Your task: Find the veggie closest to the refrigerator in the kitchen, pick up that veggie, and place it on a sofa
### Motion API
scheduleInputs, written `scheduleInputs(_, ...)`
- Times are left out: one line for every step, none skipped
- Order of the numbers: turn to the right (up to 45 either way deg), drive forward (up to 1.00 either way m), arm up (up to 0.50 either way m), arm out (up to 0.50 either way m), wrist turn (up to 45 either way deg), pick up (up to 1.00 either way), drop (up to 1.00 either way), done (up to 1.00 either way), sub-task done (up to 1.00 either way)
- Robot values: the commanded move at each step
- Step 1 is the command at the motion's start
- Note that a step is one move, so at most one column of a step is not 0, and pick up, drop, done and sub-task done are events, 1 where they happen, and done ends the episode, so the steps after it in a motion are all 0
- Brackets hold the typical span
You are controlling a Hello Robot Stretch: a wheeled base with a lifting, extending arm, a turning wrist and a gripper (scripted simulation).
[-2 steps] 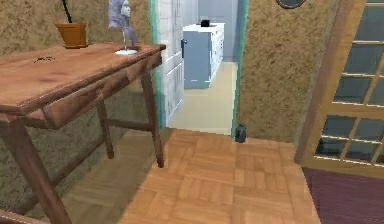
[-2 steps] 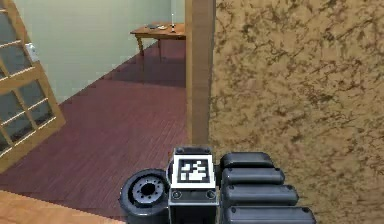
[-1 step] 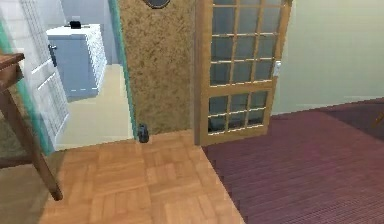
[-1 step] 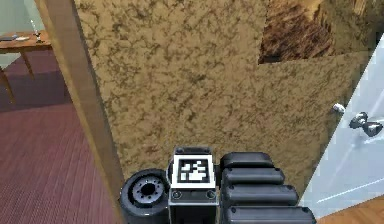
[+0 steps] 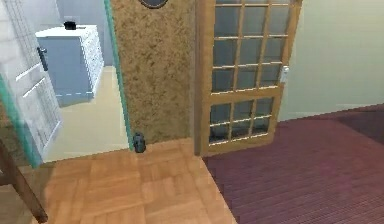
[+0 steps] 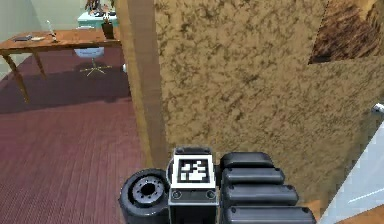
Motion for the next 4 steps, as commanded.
scheduleInputs(0.0,0.45,0.00,0.00,0.0,0.00,0.00,0.00,0.00)
scheduleInputs(45.0,0.00,0.00,0.00,0.0,0.00,0.00,0.00,0.00)
scheduleInputs(21.0,0.00,0.00,0.00,0.0,0.00,0.00,0.00,0.00)
scheduleInputs(0.0,1.00,0.00,0.00,0.0,0.00,0.00,0.00,0.00)
